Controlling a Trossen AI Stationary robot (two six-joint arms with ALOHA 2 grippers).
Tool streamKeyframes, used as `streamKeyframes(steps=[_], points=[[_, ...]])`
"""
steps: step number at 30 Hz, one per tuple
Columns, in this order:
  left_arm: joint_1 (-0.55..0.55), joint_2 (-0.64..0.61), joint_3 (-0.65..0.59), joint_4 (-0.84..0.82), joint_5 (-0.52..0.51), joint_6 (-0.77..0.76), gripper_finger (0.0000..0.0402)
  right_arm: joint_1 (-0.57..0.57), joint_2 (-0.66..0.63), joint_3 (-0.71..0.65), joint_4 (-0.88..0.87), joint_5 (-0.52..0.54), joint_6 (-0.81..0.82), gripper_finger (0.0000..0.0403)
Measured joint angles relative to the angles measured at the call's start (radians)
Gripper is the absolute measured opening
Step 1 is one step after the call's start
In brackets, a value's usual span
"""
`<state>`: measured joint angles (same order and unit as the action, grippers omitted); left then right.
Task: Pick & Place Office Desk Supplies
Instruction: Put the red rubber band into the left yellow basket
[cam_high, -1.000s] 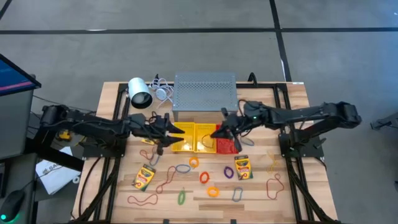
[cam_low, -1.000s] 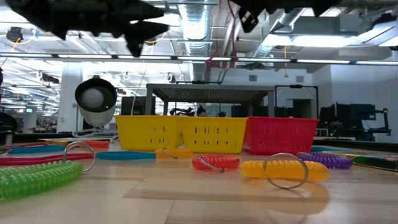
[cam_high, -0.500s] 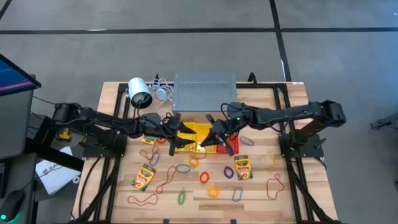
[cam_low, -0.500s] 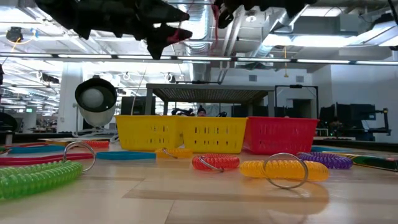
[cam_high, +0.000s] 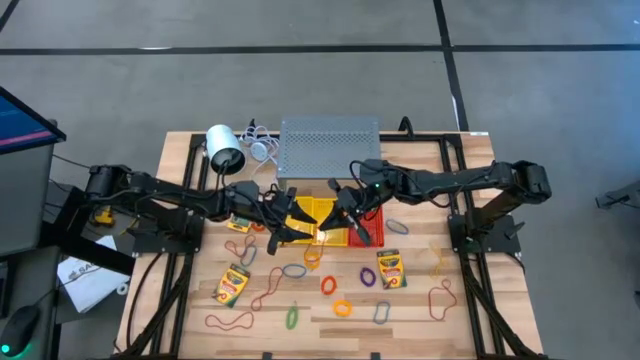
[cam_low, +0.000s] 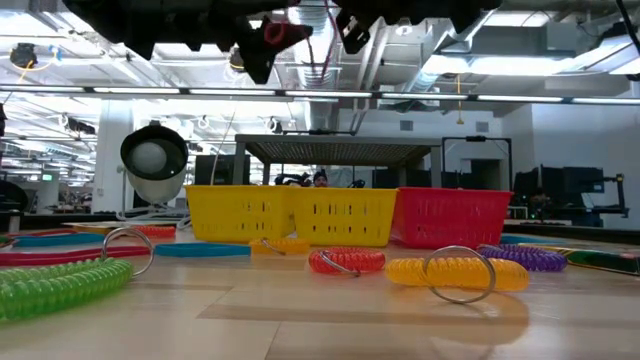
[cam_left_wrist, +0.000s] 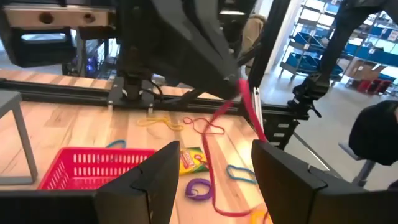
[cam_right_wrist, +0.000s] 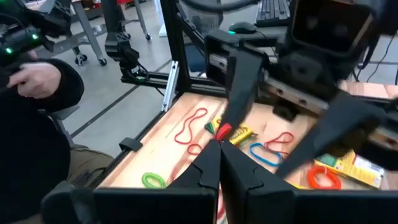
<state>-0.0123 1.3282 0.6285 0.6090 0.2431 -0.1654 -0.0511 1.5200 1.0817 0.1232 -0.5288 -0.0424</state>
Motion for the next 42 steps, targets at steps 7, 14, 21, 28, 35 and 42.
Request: streamKeyframes(steps=[7,14,21,28,35,42], points=[[-0.001,-0.012,0.000,-0.001,0.000,0.002,0.0196,-0.016,0.000,0.000,-0.026,0.001,-0.004,0.0000],[-0.001,-0.020,0.000,-0.028,-0.001,0.003,0.0196,-0.018,0.000,0.000,-0.030,0.001,-0.010,0.0000],[0.001,-0.020,0.000,-0.038,-0.034,0.039,0.0196,-0.008,0.000,0.000,-0.014,0.001,-0.010,0.0000],[0.001,-0.020,0.000,-0.040,-0.071,0.061,0.0196,-0.001,0.000,0.000,-0.009,0.001,-0.010,0.0000],[0.001,-0.020,0.000,-0.040,-0.070,0.056,0.0196,-0.002,0.000,0.000,0.043,0.001,-0.010,0.0000],[0.001,-0.020,0.000,-0.024,-0.071,0.058,0.0196,-0.004,0.000,0.000,0.083,0.002,-0.011,0.0000]])
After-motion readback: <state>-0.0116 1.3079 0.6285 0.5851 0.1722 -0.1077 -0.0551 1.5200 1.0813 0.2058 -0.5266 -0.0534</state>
